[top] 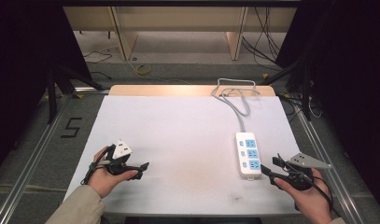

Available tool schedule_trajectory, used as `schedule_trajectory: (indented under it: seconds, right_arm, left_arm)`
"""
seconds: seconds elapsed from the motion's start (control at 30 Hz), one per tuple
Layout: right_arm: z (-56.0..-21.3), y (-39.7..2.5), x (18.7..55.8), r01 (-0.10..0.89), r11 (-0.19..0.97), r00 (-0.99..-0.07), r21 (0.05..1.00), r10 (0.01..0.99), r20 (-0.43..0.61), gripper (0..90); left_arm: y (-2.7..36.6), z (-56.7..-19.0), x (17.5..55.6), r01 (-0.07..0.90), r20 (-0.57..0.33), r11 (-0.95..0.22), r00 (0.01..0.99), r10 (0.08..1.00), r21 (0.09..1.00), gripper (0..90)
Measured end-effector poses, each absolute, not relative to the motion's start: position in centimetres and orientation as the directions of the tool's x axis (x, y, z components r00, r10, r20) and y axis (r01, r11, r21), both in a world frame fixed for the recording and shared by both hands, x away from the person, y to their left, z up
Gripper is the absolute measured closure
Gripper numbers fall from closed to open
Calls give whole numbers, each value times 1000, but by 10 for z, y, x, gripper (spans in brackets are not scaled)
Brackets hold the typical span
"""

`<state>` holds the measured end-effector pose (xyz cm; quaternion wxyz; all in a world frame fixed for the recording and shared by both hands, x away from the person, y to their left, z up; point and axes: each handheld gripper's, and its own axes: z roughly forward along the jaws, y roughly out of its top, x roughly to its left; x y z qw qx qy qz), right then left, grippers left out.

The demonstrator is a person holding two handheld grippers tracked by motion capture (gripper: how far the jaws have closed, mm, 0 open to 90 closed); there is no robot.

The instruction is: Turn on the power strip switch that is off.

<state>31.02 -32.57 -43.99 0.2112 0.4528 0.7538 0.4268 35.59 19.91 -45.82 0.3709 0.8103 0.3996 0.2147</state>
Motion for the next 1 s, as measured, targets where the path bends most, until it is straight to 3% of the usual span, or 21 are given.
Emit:
schedule_trajectory:
  seconds: [0.2, 0.23, 0.27, 0.43, 1.0]
  right_arm:
    - [-436, -326, 308, 511, 234, -495, 827, 867, 60, 581]
    - [-434, -325, 308, 518, 246, -492, 820, 869, 50, 667]
    - [-434, -325, 308, 518, 246, -492, 820, 869, 50, 667]
    - [-427, -323, 308, 541, 265, -472, 798, 881, 28, 879]
    - [-418, -320, 317, 581, 283, -467, 763, 884, 28, 900]
  left_arm:
    - [200, -458, 356, 488, 56, -407, 586, 808, 772, 99]
    - [200, -458, 356, 487, 58, -409, 587, 808, 772, 101]
    - [200, -458, 355, 488, 59, -410, 587, 808, 771, 101]
    - [200, -458, 356, 490, 62, -412, 583, 810, 769, 112]
    - [199, -459, 357, 491, 67, -414, 581, 812, 766, 122]
